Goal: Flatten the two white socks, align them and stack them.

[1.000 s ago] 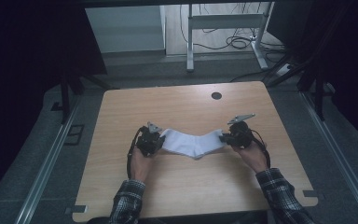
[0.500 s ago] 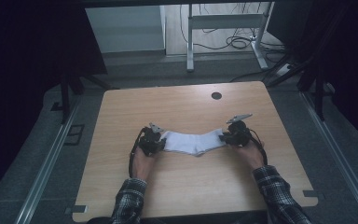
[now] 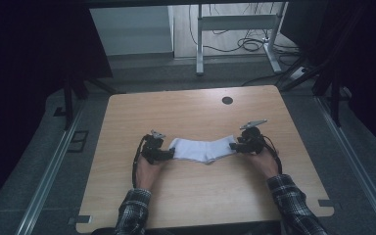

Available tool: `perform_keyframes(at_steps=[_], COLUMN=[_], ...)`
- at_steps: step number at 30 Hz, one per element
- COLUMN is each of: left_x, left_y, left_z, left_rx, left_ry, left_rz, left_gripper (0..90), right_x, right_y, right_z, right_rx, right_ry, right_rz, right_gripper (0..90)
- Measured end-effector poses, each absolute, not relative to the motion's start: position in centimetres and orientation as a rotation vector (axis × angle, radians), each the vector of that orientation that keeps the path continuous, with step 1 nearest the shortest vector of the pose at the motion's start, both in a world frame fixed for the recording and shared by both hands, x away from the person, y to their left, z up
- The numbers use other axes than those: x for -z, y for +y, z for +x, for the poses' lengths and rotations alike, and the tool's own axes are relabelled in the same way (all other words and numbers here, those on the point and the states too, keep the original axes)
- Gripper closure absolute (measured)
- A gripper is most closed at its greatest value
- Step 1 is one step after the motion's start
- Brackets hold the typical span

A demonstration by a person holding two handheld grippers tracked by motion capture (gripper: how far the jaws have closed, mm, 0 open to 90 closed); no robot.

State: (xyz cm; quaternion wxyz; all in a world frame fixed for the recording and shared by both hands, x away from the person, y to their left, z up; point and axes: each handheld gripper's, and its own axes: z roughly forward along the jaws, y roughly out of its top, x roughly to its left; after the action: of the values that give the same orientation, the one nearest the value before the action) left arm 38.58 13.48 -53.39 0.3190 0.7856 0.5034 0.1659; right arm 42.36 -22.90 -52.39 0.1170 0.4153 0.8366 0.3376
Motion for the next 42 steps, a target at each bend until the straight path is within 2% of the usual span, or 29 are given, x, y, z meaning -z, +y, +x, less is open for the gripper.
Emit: perform_keyframes(at_steps=[11, 21, 26, 42], left_x=[52.3, 51.0, 50.6, 49.9], left_y=[13.6, 13.6, 13.6, 14.3], left_z=[37.7, 36.8, 36.2, 34.2], left_rx=[-0.364, -0.348, -0.351, -0.388], left_ry=[1.268, 1.21, 1.184, 1.153], left_rz=[2.003, 2.001, 2.02, 2.037], left_gripper=[21.0, 18.9, 14.8, 11.4], right_x=[51.6, 50.4, 49.9, 48.9], right_y=[-22.5, -22.6, -22.5, -23.6], right_z=[41.7, 40.6, 40.0, 38.3], right_rx=[-1.031, -1.07, -1.056, -1.058], right_ry=[2.442, 2.44, 2.454, 2.458], right_rz=[1.186, 1.145, 1.103, 1.056], right_gripper=[34.8, 23.9, 18.9, 12.5])
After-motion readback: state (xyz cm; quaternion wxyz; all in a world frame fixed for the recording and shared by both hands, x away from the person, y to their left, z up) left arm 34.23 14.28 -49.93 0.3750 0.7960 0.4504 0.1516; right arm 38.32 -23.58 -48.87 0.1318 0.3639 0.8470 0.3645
